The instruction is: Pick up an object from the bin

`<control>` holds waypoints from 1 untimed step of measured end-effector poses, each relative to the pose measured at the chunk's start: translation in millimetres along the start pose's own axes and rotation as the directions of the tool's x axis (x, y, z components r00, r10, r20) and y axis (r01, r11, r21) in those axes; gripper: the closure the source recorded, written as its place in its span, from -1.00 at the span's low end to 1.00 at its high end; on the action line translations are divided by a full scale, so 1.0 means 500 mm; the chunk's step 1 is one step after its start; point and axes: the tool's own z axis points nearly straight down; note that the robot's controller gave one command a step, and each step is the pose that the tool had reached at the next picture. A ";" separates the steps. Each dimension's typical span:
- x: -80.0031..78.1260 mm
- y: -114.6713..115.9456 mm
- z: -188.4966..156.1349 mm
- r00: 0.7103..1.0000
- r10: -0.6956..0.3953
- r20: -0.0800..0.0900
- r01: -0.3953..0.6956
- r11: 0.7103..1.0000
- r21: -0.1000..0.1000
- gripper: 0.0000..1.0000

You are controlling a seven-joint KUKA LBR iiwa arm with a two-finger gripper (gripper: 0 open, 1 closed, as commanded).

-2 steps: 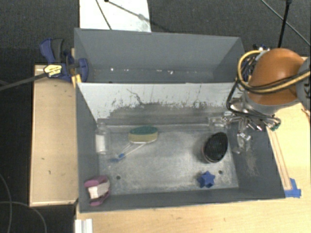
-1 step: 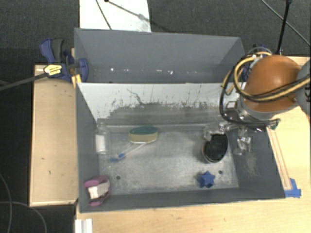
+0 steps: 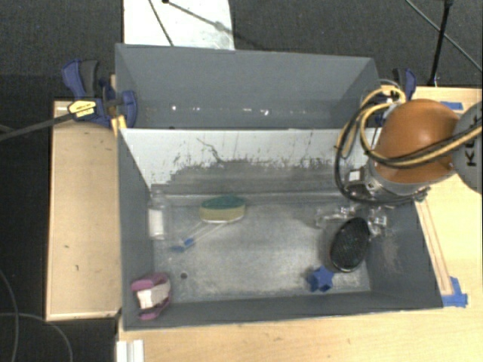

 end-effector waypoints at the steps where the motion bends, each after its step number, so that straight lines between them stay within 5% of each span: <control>1: 0.026 0.095 0.000 0.977 -0.213 0.001 0.213 0.977 0.005 -1.00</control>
Offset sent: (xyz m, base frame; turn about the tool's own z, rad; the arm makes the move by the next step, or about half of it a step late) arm -0.0505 -0.0013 -0.0013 -0.2151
